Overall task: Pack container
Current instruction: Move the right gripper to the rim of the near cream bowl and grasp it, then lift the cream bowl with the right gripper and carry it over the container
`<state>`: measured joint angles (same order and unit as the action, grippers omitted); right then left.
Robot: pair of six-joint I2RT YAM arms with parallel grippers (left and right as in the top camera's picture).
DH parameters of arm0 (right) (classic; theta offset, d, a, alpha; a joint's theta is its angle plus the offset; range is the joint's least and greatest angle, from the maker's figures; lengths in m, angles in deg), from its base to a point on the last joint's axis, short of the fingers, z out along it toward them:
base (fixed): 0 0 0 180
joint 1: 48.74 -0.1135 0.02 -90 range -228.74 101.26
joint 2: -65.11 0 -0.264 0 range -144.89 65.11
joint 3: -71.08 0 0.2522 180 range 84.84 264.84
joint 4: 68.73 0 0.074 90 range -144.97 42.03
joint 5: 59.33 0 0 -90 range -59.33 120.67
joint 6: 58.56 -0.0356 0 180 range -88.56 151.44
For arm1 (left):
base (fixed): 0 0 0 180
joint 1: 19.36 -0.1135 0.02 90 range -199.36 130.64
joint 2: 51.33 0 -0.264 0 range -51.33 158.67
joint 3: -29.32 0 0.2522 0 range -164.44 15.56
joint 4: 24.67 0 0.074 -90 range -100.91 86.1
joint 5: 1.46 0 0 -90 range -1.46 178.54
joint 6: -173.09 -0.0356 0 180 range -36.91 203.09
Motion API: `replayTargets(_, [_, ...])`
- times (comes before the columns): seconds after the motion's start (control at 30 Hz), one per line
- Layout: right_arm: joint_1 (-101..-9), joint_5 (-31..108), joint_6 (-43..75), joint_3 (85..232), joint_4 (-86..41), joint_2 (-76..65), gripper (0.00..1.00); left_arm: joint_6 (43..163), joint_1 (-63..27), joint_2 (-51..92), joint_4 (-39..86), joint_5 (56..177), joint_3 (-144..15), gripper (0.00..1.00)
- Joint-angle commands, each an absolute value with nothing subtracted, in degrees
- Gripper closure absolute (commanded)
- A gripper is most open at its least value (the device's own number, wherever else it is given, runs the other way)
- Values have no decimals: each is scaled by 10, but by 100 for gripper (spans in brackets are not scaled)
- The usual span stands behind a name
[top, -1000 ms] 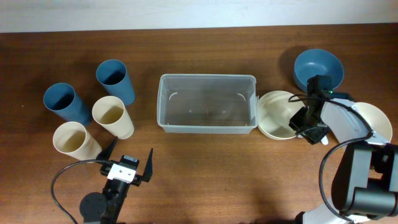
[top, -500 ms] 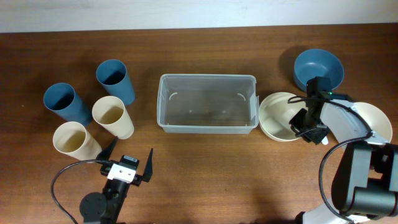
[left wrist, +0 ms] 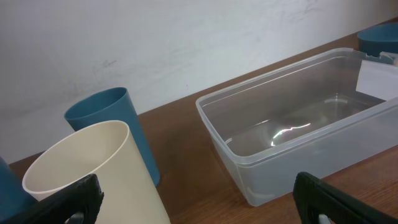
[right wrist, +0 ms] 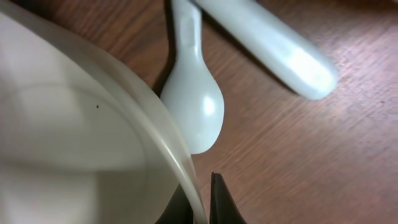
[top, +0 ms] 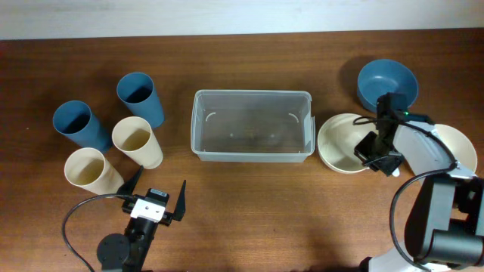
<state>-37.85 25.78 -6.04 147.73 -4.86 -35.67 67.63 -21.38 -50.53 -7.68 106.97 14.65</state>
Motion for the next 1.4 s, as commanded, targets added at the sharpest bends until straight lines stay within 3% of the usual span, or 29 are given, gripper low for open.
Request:
replayTargets(0.0, [-354, 214, -54, 1472, -32, -357, 96, 671, -217, -510, -76, 1066, 150, 0])
replayTargets(0.63, [-336, 336, 73, 1518, -2, -219, 96, 671, -217, -510, -76, 1066, 150, 0])
replayTargets(0.97, [-335, 346, 86, 1533, 21, -172, 95, 671, -217, -510, -76, 1066, 150, 0])
replayTargets(1.07, [-330, 346, 55, 1518, 18, -179, 71, 671, -217, -510, -76, 1066, 150, 0])
replayTargets(1.2, [-318, 363, 24, 1490, -5, -182, 53, 671, -217, -510, -76, 1066, 150, 0])
replayTargets(1.37, [-306, 371, 25, 1455, -24, -182, 46, 671, -217, -510, -76, 1066, 150, 0])
